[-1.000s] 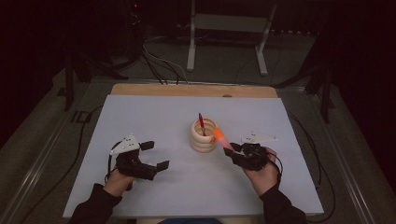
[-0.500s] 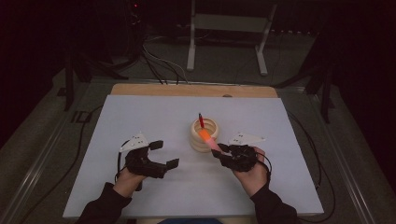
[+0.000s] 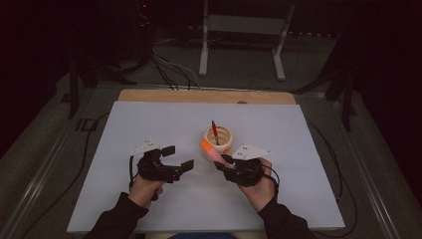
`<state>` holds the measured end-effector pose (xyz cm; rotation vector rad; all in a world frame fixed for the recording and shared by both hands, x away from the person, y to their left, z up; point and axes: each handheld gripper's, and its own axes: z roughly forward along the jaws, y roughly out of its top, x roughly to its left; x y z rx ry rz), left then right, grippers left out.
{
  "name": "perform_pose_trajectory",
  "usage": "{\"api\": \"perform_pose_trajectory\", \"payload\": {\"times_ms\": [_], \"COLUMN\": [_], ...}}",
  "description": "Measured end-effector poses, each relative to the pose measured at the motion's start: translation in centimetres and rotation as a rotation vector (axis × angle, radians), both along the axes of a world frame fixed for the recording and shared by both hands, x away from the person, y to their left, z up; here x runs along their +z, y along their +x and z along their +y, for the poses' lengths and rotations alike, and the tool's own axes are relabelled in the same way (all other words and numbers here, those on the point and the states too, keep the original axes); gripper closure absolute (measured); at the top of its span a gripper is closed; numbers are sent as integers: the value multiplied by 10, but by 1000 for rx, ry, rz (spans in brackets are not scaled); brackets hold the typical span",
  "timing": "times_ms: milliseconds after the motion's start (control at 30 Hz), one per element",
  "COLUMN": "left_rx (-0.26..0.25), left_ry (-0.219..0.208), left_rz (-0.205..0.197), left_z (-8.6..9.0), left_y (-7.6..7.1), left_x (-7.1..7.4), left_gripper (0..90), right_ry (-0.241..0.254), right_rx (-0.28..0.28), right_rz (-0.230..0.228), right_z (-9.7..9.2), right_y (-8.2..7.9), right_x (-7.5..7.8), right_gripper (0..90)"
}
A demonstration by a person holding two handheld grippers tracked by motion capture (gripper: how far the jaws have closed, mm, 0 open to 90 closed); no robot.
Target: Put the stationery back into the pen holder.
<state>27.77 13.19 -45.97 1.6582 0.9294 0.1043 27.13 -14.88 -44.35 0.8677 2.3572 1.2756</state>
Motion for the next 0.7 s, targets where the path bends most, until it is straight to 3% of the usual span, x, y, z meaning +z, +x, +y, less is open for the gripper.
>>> {"api": "perform_pose_trajectory", "payload": {"times_ms": [333, 467, 533, 700], "left_rx": [14, 14, 27, 25], "left_ry": [-46, -99, -117, -162], "left_rz": [34, 81, 100, 145], "left_z": [-8, -13, -16, -19], "left_y": [4, 8, 9, 12], "left_x": [4, 1, -1, -6], "left_gripper": [27, 76, 165, 289], "right_ry": [-3, 2, 7, 7], "right_rx": [28, 37, 44, 55], "right_rz": [-24, -34, -38, -43], "right_z": [10, 12, 12, 14], "right_y": [-6, -7, -8, -10], "right_x": [-3, -3, -3, -3], "right_gripper": [651, 650, 650, 651]}}
